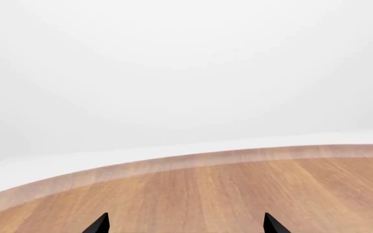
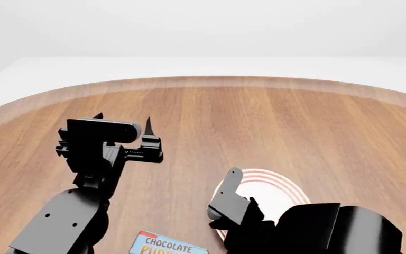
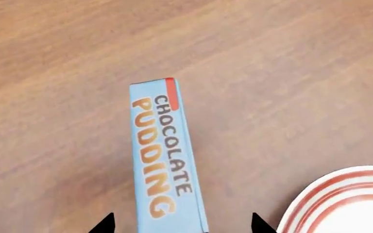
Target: Put the chocolate pudding to the right of the plate.
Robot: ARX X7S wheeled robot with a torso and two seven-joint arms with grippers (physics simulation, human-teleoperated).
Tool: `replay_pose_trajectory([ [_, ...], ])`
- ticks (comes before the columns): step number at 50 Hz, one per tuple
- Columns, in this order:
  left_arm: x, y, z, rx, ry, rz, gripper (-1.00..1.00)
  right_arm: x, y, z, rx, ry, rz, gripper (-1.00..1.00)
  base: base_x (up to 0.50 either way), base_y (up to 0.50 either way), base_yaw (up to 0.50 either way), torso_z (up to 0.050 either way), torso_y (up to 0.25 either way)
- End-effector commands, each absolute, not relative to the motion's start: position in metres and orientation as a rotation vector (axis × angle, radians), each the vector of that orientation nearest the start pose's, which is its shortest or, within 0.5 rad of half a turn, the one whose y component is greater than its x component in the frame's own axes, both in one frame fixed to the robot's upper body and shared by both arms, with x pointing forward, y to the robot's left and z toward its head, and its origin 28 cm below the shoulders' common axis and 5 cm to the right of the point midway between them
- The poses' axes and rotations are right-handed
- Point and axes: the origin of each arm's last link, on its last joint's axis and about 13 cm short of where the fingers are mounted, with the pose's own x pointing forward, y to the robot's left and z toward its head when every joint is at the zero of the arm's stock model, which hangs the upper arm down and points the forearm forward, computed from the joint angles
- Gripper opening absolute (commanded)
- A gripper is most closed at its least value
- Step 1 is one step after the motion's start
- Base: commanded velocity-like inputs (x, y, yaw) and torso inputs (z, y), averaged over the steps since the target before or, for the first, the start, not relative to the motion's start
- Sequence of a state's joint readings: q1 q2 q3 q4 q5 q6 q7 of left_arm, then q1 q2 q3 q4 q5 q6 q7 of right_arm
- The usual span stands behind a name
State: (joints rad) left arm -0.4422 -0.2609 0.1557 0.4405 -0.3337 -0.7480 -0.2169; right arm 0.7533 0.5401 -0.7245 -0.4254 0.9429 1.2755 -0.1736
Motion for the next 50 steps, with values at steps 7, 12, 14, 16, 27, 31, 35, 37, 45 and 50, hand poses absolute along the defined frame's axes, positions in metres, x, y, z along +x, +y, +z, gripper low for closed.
replay_pose_trajectory([
  [7,0.265,0.214,0.155,0.06,-0.075,-0.074,1.0,0.242,-0.083,0.13,-0.372,0.758,1.089,1.0,0.0,0.0,0.0,0.0,0.0],
  [12,0.265,0.214,0.154,0.059,-0.074,-0.073,1.0,0.243,-0.081,0.128,-0.369,0.768,1.096,1.0,0.0,0.0,0.0,0.0,0.0],
  [14,0.265,0.214,0.154,0.058,-0.073,-0.072,1.0,0.243,-0.081,0.124,-0.368,0.773,1.098,1.0,0.0,0.0,0.0,0.0,0.0],
  [16,0.265,0.214,0.154,0.057,-0.072,-0.071,1.0,0.244,-0.08,0.122,-0.367,0.776,1.101,1.0,0.0,0.0,0.0,0.0,0.0],
  [27,0.265,0.214,0.153,0.054,-0.071,-0.071,1.0,0.246,-0.077,0.113,-0.362,0.793,1.115,1.0,0.0,0.0,0.0,0.0,0.0],
  [31,0.265,0.214,0.152,0.053,-0.071,-0.071,1.0,0.246,-0.075,0.107,-0.36,0.808,1.125,1.0,0.0,0.0,0.0,0.0,0.0],
  [35,0.265,0.214,0.153,0.053,-0.071,-0.071,1.0,0.247,-0.074,0.102,-0.357,0.821,1.131,1.0,0.0,0.0,0.0,0.0,0.0],
  [37,0.265,0.214,0.153,0.053,-0.071,-0.071,1.0,0.247,-0.074,0.101,-0.356,0.824,1.132,1.0,0.0,0.0,0.0,0.0,0.0],
  [45,0.266,0.214,0.152,0.055,-0.071,-0.072,1.0,0.249,-0.073,0.093,-0.348,0.85,1.131,1.0,0.0,0.0,0.0,0.0,0.0],
  [50,0.266,0.214,0.152,0.054,-0.071,-0.071,1.0,0.249,-0.073,0.087,-0.345,0.865,1.131,1.0,0.0,0.0,0.0,0.0,0.0],
])
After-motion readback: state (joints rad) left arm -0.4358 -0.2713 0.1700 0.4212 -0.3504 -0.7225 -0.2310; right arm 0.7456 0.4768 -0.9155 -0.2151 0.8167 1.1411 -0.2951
